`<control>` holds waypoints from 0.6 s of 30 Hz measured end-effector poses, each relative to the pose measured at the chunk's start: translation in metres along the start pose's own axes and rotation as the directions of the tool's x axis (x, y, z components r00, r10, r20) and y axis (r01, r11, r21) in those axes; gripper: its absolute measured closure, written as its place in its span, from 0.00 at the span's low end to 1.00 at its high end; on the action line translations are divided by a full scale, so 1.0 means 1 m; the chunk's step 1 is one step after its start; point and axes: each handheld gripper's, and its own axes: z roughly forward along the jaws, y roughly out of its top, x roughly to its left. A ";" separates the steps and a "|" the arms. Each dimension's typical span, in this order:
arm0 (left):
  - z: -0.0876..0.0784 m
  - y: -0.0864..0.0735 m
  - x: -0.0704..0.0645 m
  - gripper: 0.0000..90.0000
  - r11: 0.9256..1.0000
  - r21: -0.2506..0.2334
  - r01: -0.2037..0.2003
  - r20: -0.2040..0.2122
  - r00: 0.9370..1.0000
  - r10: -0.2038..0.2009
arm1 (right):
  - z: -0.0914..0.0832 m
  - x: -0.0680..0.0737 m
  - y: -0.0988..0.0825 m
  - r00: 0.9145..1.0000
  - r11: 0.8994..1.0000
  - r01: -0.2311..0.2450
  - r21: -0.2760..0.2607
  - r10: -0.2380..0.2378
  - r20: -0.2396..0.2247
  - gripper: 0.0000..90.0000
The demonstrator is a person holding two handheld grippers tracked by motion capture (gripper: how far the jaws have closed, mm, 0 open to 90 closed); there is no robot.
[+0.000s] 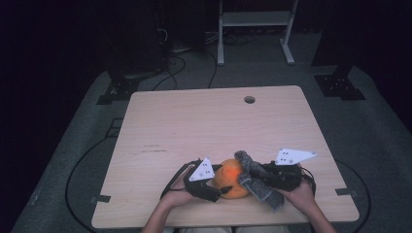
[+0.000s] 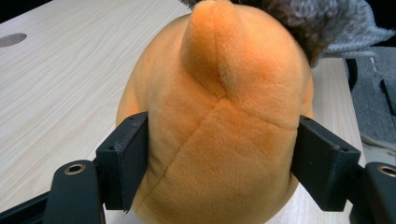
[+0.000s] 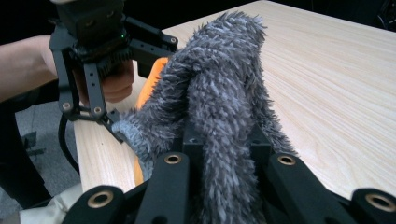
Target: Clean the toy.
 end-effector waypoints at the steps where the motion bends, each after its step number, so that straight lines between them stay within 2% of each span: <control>1: -0.001 0.000 0.001 0.28 1.000 -0.001 0.002 -0.001 1.000 -0.002 | 0.000 -0.003 -0.001 1.000 1.000 -0.008 -0.004 0.008 -0.008 0.84; 5: -0.001 0.000 0.001 0.28 1.000 -0.001 0.005 -0.003 1.000 -0.005 | -0.008 -0.020 -0.013 0.997 0.997 -0.073 0.002 0.073 0.015 0.84; 7: -0.001 0.000 0.002 0.28 1.000 -0.003 0.012 -0.004 1.000 -0.012 | -0.009 -0.023 -0.016 0.996 0.997 -0.072 0.022 0.071 0.049 0.84; 9: -0.001 0.000 0.003 0.28 1.000 -0.002 0.013 -0.006 1.000 -0.013 | -0.010 -0.023 -0.016 0.995 0.996 -0.089 0.005 0.089 0.046 0.84; 12: -0.003 -0.003 0.005 0.28 1.000 -0.006 0.025 -0.004 1.000 -0.025 | -0.007 -0.016 -0.012 0.997 0.998 -0.068 -0.018 0.068 0.040 0.84; 14: -0.005 -0.005 0.008 0.28 0.999 -0.011 0.038 -0.002 0.999 -0.039 | -0.007 -0.016 -0.012 0.997 0.997 -0.070 -0.020 0.071 0.018 0.84; 16: -0.005 -0.005 0.009 0.28 0.999 -0.014 0.047 -0.008 0.999 -0.048 | -0.006 -0.021 -0.017 0.996 0.997 -0.082 0.001 0.082 0.027 0.84; 18: -0.005 -0.005 0.010 0.28 0.999 -0.014 0.049 -0.009 0.999 -0.049 | -0.004 -0.027 -0.024 0.993 0.994 -0.101 0.045 0.097 0.070 0.84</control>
